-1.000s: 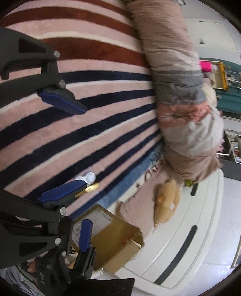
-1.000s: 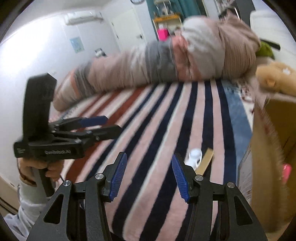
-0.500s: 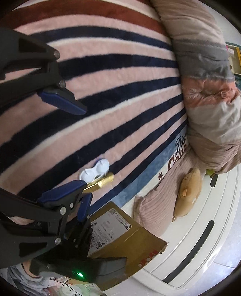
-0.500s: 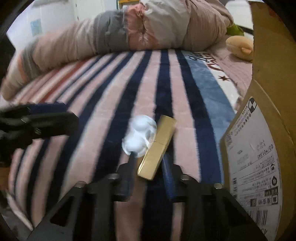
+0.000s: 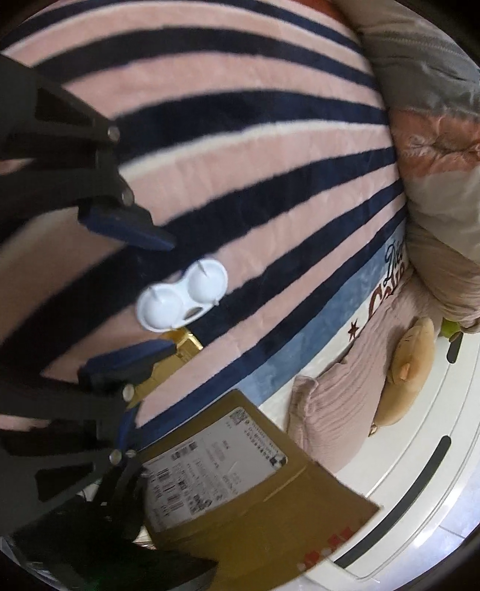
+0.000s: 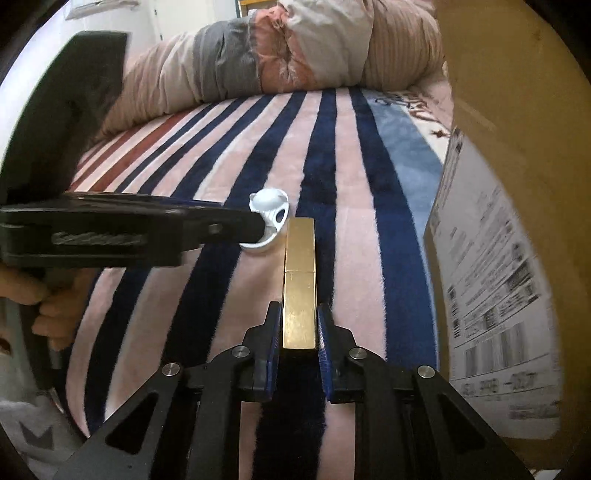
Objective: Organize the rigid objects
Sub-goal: 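Grasp the gold tube with the right tool while the left tool grasps the white lens case, then drop the gold tube into the box with the right tool while the left drops the lens case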
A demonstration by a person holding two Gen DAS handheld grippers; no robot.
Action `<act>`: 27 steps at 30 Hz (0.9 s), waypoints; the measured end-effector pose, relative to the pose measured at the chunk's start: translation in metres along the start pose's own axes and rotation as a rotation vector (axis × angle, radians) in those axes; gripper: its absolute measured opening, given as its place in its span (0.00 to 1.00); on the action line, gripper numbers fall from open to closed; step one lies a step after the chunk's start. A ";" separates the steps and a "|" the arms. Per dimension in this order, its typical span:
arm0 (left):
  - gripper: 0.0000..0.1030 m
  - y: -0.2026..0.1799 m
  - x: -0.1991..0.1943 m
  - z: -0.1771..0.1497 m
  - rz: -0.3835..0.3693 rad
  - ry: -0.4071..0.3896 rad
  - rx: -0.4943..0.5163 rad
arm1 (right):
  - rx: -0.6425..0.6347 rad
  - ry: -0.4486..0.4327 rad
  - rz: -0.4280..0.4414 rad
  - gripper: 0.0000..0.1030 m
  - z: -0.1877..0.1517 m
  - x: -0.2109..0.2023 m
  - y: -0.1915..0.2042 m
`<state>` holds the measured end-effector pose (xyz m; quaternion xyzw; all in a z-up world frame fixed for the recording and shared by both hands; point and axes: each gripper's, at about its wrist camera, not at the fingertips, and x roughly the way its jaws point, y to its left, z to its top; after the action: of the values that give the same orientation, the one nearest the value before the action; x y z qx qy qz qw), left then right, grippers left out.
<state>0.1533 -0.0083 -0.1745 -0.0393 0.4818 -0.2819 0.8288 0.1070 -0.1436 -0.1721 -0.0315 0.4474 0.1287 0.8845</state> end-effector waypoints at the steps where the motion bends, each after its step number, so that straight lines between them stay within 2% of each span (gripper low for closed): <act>1: 0.43 -0.001 0.004 0.001 0.003 -0.001 -0.002 | -0.005 -0.001 0.002 0.13 0.000 0.001 0.001; 4: 0.27 -0.004 0.012 0.004 0.043 0.002 0.013 | -0.019 -0.007 0.003 0.14 0.000 0.002 0.001; 11: 0.27 -0.002 -0.006 -0.008 0.072 0.020 0.019 | -0.021 -0.013 0.021 0.14 -0.004 -0.001 0.001; 16: 0.27 0.004 -0.039 -0.040 0.101 0.038 0.015 | -0.062 0.007 0.092 0.14 -0.009 -0.009 0.009; 19: 0.27 0.008 -0.049 -0.061 0.112 0.052 0.008 | -0.091 0.016 0.092 0.14 -0.015 -0.014 0.018; 24: 0.31 0.011 -0.050 -0.072 0.132 0.007 -0.053 | -0.069 0.022 0.088 0.18 -0.008 -0.008 0.022; 27: 0.31 0.004 -0.041 -0.071 0.190 -0.030 -0.055 | -0.100 0.017 0.068 0.20 0.000 0.001 0.028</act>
<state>0.0810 0.0305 -0.1816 -0.0205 0.4785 -0.1879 0.8575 0.1005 -0.1161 -0.1708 -0.0613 0.4486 0.1805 0.8732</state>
